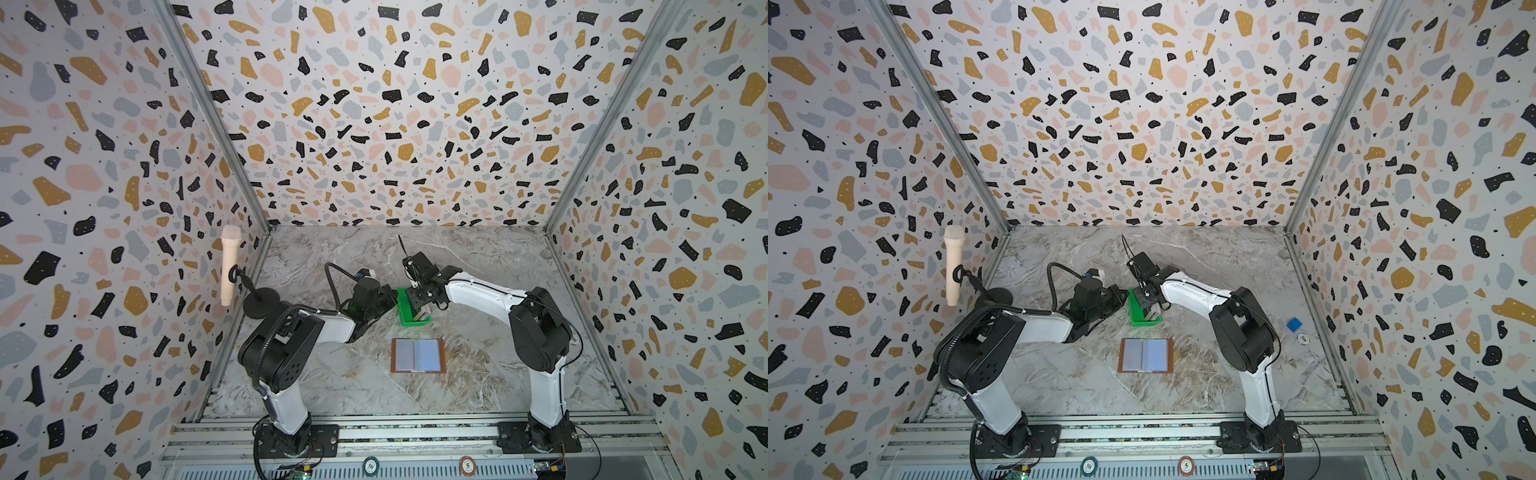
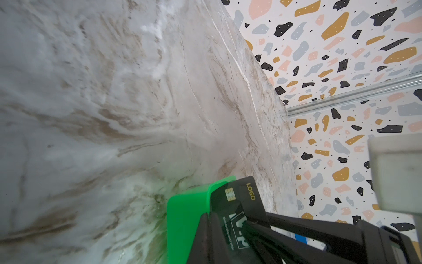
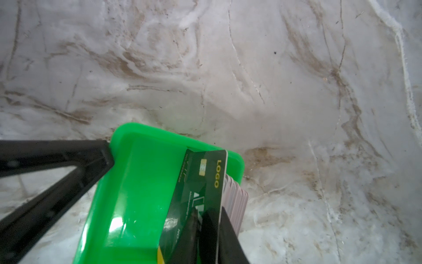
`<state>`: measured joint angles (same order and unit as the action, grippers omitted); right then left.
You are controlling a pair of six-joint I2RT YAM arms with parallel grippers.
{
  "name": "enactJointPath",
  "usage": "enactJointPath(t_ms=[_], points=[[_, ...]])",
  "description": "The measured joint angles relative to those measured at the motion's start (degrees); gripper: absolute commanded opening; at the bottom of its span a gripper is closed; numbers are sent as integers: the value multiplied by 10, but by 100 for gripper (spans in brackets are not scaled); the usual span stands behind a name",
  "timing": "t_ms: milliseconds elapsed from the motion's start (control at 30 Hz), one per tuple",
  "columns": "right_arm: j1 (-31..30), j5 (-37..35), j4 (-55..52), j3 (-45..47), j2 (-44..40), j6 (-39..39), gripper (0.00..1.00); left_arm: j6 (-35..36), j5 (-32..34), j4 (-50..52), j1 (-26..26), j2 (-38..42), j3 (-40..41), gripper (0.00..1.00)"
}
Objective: Insert credit cards into a card holder
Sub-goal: Pick up the credit card from the storage box.
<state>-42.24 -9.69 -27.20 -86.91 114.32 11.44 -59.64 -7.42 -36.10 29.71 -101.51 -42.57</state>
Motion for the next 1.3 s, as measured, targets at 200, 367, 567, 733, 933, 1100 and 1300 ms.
enactJointPath(t_ms=[200, 367, 567, 733, 933, 1100, 1300], points=[[1, 16, 8, -4, 0, 3, 0, -2, -6, -1, 1, -12, 0, 0], [7, 26, 12, -4, 0, 5, 0, -1, -9, 0, 1, -28, -12, 0], [14, 28, 37, 12, -18, 4, 0, 7, -19, 5, 1, -66, -55, 0], [15, 21, 56, 36, -79, 5, 0, 16, -27, 5, 0, -83, -71, 4], [22, 29, 96, 110, -189, 20, 0, 22, -45, 9, -4, -80, -71, 17], [48, 75, 136, 193, -258, 42, 0, 28, -72, 3, -5, -28, -48, 23], [61, 161, 188, 269, -315, 71, 0, 30, -123, -74, -5, 77, 10, 28]])
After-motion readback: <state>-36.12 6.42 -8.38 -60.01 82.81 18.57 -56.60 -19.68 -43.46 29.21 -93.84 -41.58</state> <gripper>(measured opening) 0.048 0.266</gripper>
